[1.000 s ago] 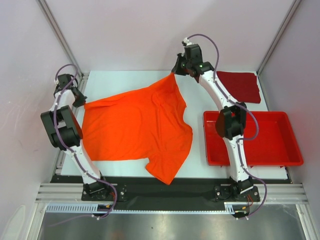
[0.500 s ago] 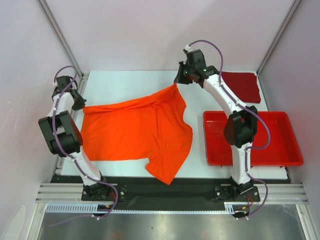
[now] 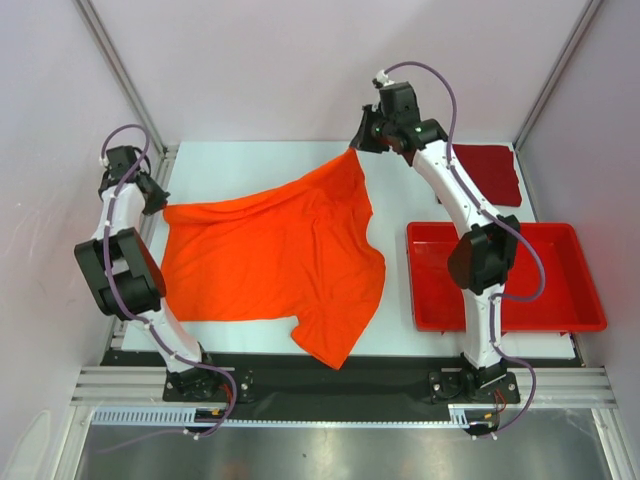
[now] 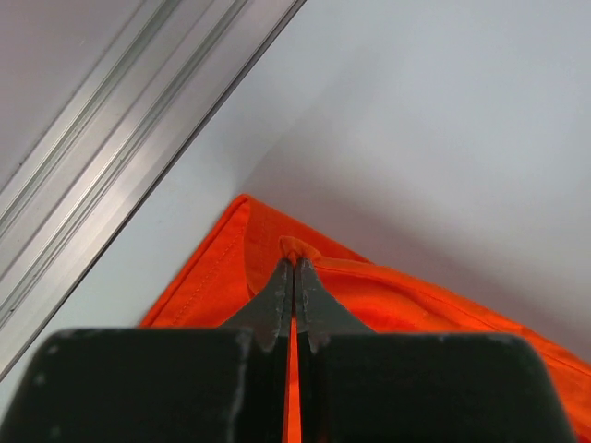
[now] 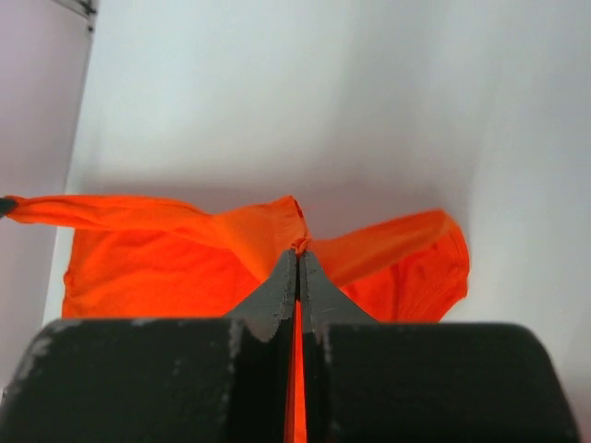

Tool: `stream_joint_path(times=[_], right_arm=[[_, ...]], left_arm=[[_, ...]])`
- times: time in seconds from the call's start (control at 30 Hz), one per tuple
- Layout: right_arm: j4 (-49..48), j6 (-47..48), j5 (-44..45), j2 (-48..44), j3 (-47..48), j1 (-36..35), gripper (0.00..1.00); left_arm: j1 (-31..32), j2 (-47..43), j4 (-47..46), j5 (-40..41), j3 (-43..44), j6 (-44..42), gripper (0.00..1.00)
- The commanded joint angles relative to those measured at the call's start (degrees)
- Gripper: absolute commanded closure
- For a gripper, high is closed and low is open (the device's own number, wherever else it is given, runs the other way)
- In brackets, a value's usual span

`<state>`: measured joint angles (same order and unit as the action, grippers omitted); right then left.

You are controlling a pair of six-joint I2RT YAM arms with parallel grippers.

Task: Fold and stack the t-shirts
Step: Fold the tshirt

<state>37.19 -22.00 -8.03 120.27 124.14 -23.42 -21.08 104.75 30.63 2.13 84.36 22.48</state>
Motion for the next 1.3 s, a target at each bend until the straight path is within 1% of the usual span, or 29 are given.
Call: stream_joint_path(times=[0.0,0.13,0.23,0.3,0.4,0.67,0.83,1.0,1.27], right_arm=[[1.2,1.6,0.9,0.8,6.6,0.4,1.0],[1.3,1.3,0.7,0.6,6.3,0.3,1.0],[0.8,1.4,0.9,-1.2,3.0,0.0,1.0],[-0.4,1.8,1.3,-2.9,-0.9,-0.1,1.0],[-1.4,2.0,1.4,-3.7,-3.6,0.1,1.0],[-0.8,2.9,1.4,0.1,-1.2,0.6,1.0],[1.1,2.6,-0.5,0.6,0.4,0.4,1.0],[1.8,2.9,-1.1,-2.1,-4.1,-0.9,1.0],[0.7,2.5,-1.6,-8.0,-13.3,-1.5,1.0]], left_arm=[[-0.5,-2.7,-1.3,-1.4,3.8,0.9,1.0],[-0.5,-1.7,-0.8,-1.7,4.0,0.7,1.0],[-0.5,-1.9,-0.7,-1.1,2.5,0.3,1.0],[-0.5,-2.3,-1.0,-0.4,1.8,-0.2,1.0],[-0.7,-2.5,-1.0,0.1,1.5,-0.2,1.0],[-1.6,-0.9,-1.5,-1.3,4.9,2.2,1.0],[-2.1,1.7,-0.5,-1.7,6.5,3.4,1.0],[-2.2,0.8,-0.8,-0.9,4.2,3.2,1.0],[-2.2,-2.1,-1.8,1.3,-3.0,2.1,1.0]])
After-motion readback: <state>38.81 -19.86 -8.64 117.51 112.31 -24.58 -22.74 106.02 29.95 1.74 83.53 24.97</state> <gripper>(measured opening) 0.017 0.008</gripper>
